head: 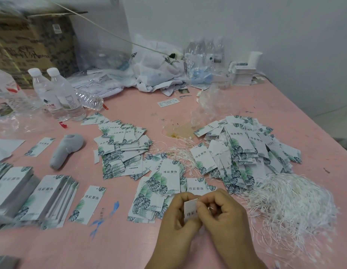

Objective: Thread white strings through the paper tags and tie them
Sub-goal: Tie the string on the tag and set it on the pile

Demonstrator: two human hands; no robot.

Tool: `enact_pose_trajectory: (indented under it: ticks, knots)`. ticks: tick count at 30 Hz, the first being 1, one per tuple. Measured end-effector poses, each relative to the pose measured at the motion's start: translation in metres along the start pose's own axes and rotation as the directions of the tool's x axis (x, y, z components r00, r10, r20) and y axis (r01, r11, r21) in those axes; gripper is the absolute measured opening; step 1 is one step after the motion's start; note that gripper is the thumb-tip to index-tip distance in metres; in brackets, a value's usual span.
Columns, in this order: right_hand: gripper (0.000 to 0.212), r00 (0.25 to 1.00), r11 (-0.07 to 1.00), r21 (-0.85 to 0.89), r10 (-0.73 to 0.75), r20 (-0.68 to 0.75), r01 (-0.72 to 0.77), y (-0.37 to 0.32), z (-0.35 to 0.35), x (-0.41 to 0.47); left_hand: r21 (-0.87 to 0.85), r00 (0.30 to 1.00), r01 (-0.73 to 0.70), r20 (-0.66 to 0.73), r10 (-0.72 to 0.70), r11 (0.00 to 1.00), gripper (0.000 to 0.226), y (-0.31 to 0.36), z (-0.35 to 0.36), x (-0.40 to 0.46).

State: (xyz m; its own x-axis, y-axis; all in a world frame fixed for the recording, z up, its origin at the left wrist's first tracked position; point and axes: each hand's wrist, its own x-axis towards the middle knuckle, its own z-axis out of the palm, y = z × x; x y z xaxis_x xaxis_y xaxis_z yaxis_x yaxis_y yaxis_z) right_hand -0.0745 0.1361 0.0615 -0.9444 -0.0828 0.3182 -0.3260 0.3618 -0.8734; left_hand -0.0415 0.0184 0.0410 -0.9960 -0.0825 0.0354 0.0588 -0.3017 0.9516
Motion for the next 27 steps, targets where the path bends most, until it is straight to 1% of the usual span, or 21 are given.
enact_pose_trajectory:
  ticks: [1, 3, 5, 6, 8, 11, 13, 16, 19, 21, 24, 25, 27]
  knots:
    - [0.026, 1.0, 0.999, 0.023, 0.031, 0.004, -0.031, 0.001, -0.002, 0.001, -0.038, 1.0, 0.016, 0.014, -0.015, 0.999, 0.029, 0.0, 0.0, 0.001]
    - [0.027, 0.998, 0.997, 0.045, 0.067, 0.009, -0.068, 0.002, -0.005, 0.002, -0.189, 0.996, 0.086, 0.027, -0.082, 0.978, 0.041, 0.001, -0.002, 0.003]
    - [0.026, 0.996, 0.994, 0.062, 0.092, 0.021, -0.093, 0.001, -0.007, 0.002, -0.283, 0.99, 0.14, 0.027, -0.138, 0.949, 0.044, 0.001, -0.003, 0.005]
    - [0.026, 0.995, 0.993, 0.069, 0.099, 0.029, -0.1, 0.0, -0.007, 0.002, -0.283, 0.989, 0.143, 0.011, -0.146, 0.948, 0.043, 0.0, -0.005, 0.006]
    - [0.026, 0.994, 0.992, 0.075, 0.101, 0.041, -0.104, -0.002, -0.007, 0.002, -0.27, 0.987, 0.142, -0.031, -0.157, 0.952, 0.039, -0.002, -0.006, 0.007]
    - [0.025, 0.993, 0.99, 0.094, 0.102, 0.063, -0.108, -0.005, -0.008, 0.002, -0.232, 0.985, 0.131, -0.079, -0.153, 0.964, 0.046, -0.003, -0.006, 0.007]
    - [0.024, 0.989, 0.984, 0.121, 0.122, 0.088, -0.133, -0.006, -0.009, 0.002, -0.167, 0.987, 0.081, -0.125, -0.103, 0.983, 0.047, -0.003, -0.006, 0.007]
    - [0.025, 0.981, 0.976, 0.148, 0.14, 0.133, -0.16, -0.007, -0.01, 0.002, -0.028, 0.987, -0.005, -0.158, 0.001, 1.0, 0.031, 0.0, -0.006, 0.005]
    - [0.02, 0.962, 0.956, 0.201, 0.171, 0.212, -0.214, -0.008, -0.012, 0.004, 0.036, 0.984, -0.018, -0.177, 0.024, 0.999, 0.022, 0.001, -0.005, 0.003]
    - [0.013, 0.925, 0.906, 0.278, 0.233, 0.3, -0.319, -0.005, -0.016, 0.009, -0.035, 0.974, 0.024, -0.224, -0.031, 0.999, 0.019, 0.002, -0.005, 0.004]
    - [0.01, 0.829, 0.769, 0.378, 0.338, 0.446, -0.516, 0.004, -0.032, 0.02, -0.251, 0.949, 0.05, -0.291, -0.125, 0.967, 0.005, 0.005, -0.009, 0.011]
    - [0.011, 0.794, 0.733, 0.383, 0.35, 0.497, -0.563, 0.006, -0.038, 0.023, -0.318, 0.941, 0.043, -0.307, -0.145, 0.947, 0.004, 0.007, -0.011, 0.013]
    - [0.02, 0.74, 0.691, 0.369, 0.364, 0.565, -0.622, 0.011, -0.048, 0.026, -0.43, 0.927, 0.024, -0.328, -0.181, 0.903, 0.009, 0.008, -0.015, 0.016]
